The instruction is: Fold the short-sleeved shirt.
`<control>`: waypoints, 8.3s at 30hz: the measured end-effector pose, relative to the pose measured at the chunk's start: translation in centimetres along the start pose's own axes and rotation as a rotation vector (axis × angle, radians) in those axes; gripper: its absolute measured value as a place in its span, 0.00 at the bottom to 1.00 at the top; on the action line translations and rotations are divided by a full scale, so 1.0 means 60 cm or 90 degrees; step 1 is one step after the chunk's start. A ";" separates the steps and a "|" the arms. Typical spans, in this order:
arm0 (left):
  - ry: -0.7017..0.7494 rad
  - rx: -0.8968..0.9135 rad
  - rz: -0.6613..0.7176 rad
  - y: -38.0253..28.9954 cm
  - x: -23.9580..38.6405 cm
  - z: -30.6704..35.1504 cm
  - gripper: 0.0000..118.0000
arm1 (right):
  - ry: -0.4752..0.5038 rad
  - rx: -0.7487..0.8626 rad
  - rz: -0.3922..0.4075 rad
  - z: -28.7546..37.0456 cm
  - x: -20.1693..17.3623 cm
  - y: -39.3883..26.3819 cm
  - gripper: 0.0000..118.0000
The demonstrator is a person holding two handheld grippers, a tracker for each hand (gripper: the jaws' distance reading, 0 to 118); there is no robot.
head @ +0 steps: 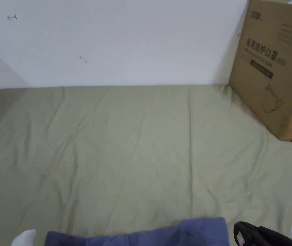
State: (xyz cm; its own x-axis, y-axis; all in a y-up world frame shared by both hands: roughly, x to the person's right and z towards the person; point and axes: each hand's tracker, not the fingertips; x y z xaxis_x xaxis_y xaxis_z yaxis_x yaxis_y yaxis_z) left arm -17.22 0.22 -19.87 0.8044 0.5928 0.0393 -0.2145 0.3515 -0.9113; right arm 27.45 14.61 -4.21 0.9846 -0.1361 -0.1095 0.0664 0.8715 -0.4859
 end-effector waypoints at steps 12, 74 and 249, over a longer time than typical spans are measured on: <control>0.098 0.005 -0.096 0.007 0.208 0.046 0.06 | -0.009 0.028 -0.093 0.056 0.062 -0.020 0.01; 0.275 0.773 -0.348 -0.245 0.345 0.248 0.00 | -0.214 0.397 0.005 0.140 -0.013 0.006 0.01; 0.205 0.740 -0.344 -0.193 0.428 0.264 1.00 | -0.166 0.359 0.062 0.110 -0.040 0.070 1.00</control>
State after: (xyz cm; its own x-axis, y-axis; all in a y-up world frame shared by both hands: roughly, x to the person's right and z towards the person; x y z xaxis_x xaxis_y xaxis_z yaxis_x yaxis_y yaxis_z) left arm -2.88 22.86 -1.83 0.9984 0.0409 0.0387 -0.0437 0.9962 0.0752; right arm 26.44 21.72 -0.28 0.9927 0.0140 0.1200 -0.0208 0.9982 0.0555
